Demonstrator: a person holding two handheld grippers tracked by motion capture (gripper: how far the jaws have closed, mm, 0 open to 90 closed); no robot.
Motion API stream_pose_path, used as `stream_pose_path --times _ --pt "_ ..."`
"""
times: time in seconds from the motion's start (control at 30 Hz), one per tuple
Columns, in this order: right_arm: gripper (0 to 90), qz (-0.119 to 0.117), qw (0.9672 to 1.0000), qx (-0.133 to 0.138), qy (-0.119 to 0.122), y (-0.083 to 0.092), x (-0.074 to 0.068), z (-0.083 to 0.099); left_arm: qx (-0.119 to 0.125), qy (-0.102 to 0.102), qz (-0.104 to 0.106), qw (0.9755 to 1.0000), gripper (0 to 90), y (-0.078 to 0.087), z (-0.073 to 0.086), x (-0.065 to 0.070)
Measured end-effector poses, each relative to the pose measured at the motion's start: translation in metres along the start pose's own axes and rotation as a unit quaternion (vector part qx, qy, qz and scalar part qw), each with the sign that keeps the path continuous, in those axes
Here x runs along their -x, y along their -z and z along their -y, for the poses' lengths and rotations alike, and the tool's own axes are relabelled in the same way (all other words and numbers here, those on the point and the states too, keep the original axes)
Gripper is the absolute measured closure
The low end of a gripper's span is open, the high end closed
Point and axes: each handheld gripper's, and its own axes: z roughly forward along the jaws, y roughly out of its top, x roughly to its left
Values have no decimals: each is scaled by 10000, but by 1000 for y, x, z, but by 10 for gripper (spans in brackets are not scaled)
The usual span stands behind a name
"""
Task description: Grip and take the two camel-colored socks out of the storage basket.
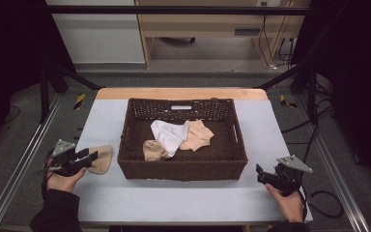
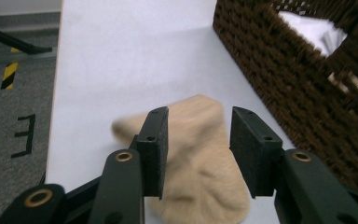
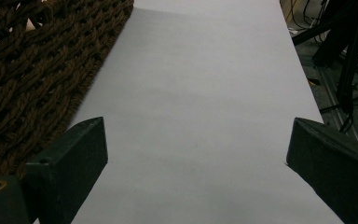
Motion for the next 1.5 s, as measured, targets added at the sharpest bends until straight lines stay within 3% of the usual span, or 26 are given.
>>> stream_pose_path --times 0.37,0.6,0.77,1.17,1.5 --pt "54 -3 10000 -8 -31 0 0 0 747 -40 224 9969 528 23 -30 20" --pt "53 15 10000 -15 -40 -1 0 0 941 -168 405 9946 516 25 -50 39" --pt "53 9 10000 -22 -52 -1 0 0 1136 -141 542 9919 507 23 -67 49" --pt "50 18 10000 8 -66 -1 1 -1 1206 -384 797 9888 508 -2 -110 93" --pt "50 18 9999 24 -98 0 2 -1 1008 -567 821 9899 467 -37 -123 121"
